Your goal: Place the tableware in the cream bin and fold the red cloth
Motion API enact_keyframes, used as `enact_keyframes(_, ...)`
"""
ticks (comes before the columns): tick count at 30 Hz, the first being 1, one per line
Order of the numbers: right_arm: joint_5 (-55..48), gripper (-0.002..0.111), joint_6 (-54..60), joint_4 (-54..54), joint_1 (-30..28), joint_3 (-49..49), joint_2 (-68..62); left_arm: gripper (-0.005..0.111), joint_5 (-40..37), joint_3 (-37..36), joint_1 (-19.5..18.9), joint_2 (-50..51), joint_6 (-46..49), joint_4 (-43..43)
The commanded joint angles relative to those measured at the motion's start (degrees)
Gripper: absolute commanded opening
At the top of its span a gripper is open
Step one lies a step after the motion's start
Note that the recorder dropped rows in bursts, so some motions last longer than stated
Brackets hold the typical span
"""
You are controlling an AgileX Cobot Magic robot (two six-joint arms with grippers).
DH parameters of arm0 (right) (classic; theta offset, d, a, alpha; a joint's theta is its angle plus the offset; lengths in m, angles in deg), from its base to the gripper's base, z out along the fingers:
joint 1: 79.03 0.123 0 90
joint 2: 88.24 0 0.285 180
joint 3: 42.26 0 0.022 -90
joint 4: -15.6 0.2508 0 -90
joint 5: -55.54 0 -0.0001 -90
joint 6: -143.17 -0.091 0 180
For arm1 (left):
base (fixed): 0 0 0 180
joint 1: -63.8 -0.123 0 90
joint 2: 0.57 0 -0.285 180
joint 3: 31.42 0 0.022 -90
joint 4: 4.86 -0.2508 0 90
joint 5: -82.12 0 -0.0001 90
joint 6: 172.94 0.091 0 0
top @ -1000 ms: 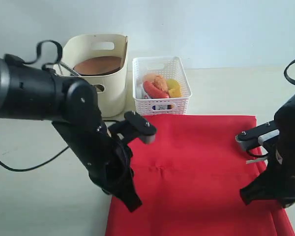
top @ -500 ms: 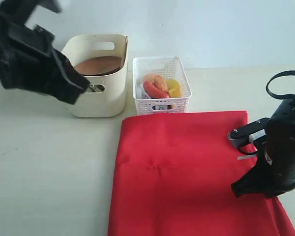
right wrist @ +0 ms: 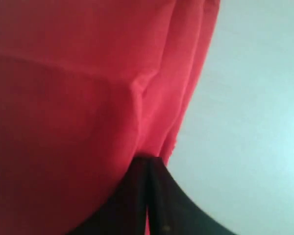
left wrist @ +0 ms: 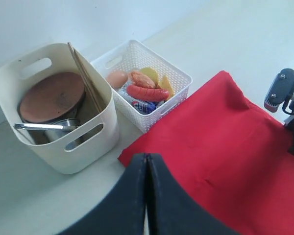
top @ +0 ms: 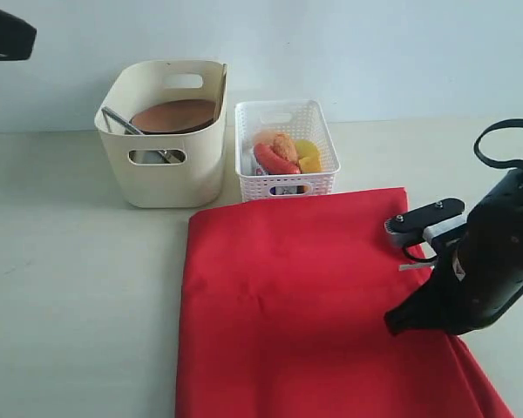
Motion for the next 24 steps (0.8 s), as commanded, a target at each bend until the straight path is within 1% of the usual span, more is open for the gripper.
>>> enact_keyframes(1, 0.2, 0.0, 0.3, 0.9, 0.1, 0.4, 4.5, 0.0, -0.5, 0.0, -1.1, -4.3, -0.4, -0.3)
enact_keyframes(4, -1.4, 0.0, -2.3, -1.3, 0.0, 0.2, 8.5, 0.0, -0.8, 0.0, -1.7, -7.8, -1.6, -1.3)
enact_keyframes(7, -6.8, 0.0, -3.3, -0.8, -1.3, -1.9, 11.4, 0.0, -1.8, 0.0, -2.1, -11.2, -2.1, -1.7)
enact_keyframes(9, -10.4, 0.001, -1.9, 0.7, -2.1, -3.7, 12.7, 0.0, -3.0, -0.1, -2.2, -14.0, -2.4, -2.4)
enact_keyframes(11, -13.0, 0.006, 3.2, 4.3, -2.8, -5.2, 13.6, 0.0, -3.5, -0.7, -2.2, -17.1, -3.3, -3.1)
enact_keyframes(15, -15.0, 0.021, 13.2, 14.4, -5.3, -7.0, 13.9, 0.0, -3.6, -4.1, -2.2, -23.9, -6.5, -6.3)
enact_keyframes(18, -14.8, 0.034, 21.5, 23.2, -8.4, -7.0, 13.8, 0.0, -4.3, -7.5, -2.2, -29.9, -8.7, -8.3)
enact_keyframes(21, -16.5, 0.046, 32.9, 34.4, -11.3, -7.0, 13.3, 0.0, -4.6, -12.0, -2.2, -35.2, -11.0, -11.3)
enact_keyframes(24, -16.6, 0.06, 39.6, 42.7, -14.0, -7.0, 12.0, 0.0, -4.5, -17.4, -2.2, -39.8, -14.5, -15.2)
